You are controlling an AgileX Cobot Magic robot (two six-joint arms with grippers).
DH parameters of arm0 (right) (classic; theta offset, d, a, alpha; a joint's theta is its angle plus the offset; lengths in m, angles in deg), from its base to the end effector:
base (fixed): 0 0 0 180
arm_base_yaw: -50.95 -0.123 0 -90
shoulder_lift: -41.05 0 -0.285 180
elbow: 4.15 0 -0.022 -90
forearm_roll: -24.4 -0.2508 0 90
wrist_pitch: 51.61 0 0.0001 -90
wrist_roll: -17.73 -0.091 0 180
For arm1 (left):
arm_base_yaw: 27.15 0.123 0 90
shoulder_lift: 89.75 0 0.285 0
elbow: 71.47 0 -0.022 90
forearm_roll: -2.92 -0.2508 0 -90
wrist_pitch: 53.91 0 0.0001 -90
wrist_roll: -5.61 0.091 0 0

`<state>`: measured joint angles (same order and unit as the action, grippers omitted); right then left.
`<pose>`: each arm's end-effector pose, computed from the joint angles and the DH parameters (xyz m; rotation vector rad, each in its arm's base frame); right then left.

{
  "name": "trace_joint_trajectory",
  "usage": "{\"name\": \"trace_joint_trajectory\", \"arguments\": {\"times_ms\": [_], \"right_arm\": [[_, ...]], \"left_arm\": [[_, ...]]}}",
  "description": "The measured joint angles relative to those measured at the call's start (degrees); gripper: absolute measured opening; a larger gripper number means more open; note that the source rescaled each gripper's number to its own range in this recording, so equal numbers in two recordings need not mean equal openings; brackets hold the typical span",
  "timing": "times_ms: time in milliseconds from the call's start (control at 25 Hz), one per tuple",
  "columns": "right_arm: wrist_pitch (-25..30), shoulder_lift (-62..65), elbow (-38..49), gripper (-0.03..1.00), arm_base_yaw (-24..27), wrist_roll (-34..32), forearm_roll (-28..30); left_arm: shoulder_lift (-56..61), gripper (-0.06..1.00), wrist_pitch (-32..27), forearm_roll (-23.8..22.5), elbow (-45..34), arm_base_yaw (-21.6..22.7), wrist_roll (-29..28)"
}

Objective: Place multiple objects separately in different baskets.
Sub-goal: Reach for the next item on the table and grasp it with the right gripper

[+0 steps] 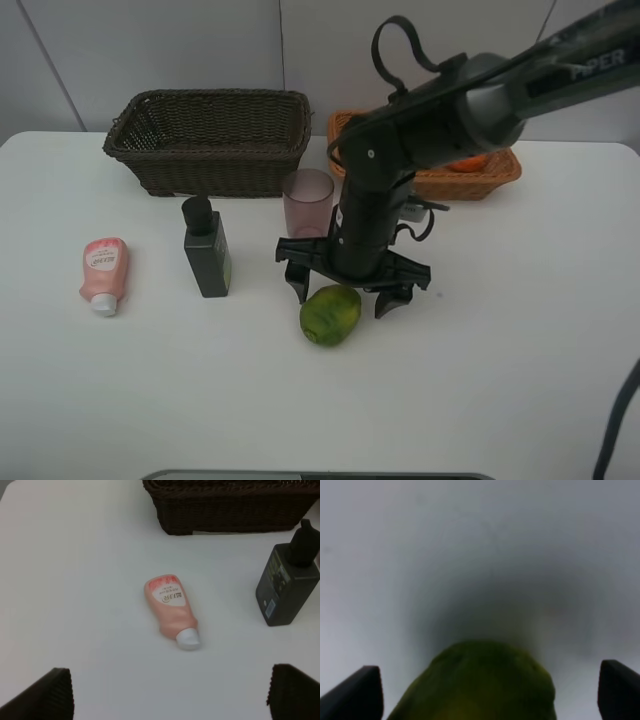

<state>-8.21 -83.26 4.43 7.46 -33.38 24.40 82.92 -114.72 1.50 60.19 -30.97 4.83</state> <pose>0.2649 0.2513 0.1130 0.2058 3.0900 0.0737 -0.0064 0.0024 0.2783 0.0526 2.0321 -0.0209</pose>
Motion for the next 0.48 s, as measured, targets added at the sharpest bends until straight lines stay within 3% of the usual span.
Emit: {"name": "trace_joint_trajectory", "arguments": {"times_ms": [400, 480], "right_arm": [[-1.2, -1.3, 0.0, 0.85, 0.0, -0.5, -1.9], [-1.2, -1.4, 0.0, 0.79, -0.2, -0.5, -2.1]], "left_arm": [[0.0, 1.00, 0.0, 0.0, 0.0, 0.0, 0.0], [0.0, 1.00, 0.0, 0.0, 0.0, 0.0, 0.0]]}}
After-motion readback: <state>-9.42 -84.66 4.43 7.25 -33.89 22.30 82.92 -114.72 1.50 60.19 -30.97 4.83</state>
